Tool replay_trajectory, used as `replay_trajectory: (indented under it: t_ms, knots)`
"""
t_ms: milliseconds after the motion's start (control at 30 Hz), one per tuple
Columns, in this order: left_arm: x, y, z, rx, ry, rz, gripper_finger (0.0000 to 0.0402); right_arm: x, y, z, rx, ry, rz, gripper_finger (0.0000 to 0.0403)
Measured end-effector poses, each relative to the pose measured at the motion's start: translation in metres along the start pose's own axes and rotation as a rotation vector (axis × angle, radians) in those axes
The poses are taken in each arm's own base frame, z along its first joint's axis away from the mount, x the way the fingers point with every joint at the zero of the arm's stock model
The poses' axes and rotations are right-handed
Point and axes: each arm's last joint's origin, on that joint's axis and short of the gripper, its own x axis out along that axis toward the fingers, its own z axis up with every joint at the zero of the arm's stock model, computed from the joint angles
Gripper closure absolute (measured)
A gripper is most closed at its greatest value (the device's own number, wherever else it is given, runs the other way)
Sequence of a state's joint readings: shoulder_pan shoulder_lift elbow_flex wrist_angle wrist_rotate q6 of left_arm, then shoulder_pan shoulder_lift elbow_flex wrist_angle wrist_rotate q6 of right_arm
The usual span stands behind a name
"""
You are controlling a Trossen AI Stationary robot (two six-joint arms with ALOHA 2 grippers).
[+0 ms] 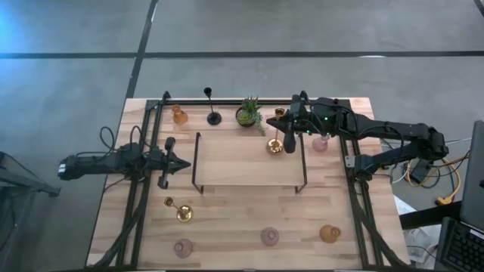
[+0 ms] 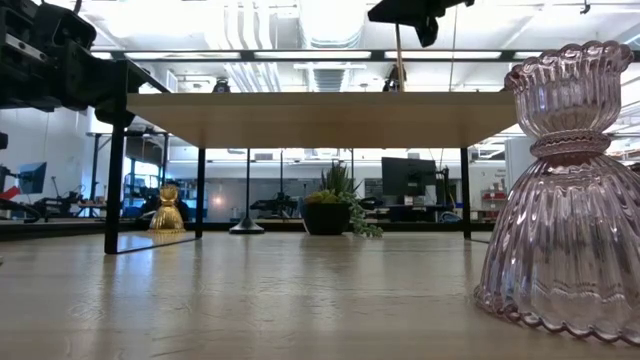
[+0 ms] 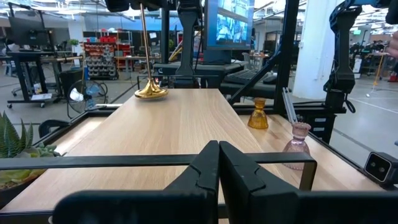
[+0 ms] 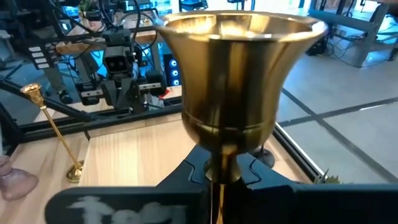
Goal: Pick & Place candle stick holders
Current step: Put the right gold candle holder on the shelf
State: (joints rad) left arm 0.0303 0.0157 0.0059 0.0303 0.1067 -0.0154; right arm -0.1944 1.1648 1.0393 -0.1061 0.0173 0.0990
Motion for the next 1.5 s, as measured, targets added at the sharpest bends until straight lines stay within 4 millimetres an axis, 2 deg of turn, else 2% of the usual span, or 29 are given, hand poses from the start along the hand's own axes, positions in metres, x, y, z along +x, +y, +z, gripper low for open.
replay_trajectory:
  t_ms: [333, 667, 1500]
  knots:
    - [0.000, 0.000, 0.000, 0.000, 0.000, 0.000, 0.0387, 0.000, 0.001, 0.004, -0.002, -0.042, 0.023, 0.0395]
    - [0.000, 0.000, 0.000, 0.000, 0.000, 0.000, 0.0387, 0.019, 0.001, -0.005, -0.006, -0.044, 0.047, 0.0395]
    - [0.000, 0.000, 0.000, 0.000, 0.000, 0.000, 0.0387, 0.021, 0.001, -0.007, 0.000, -0.052, 0.049, 0.0394]
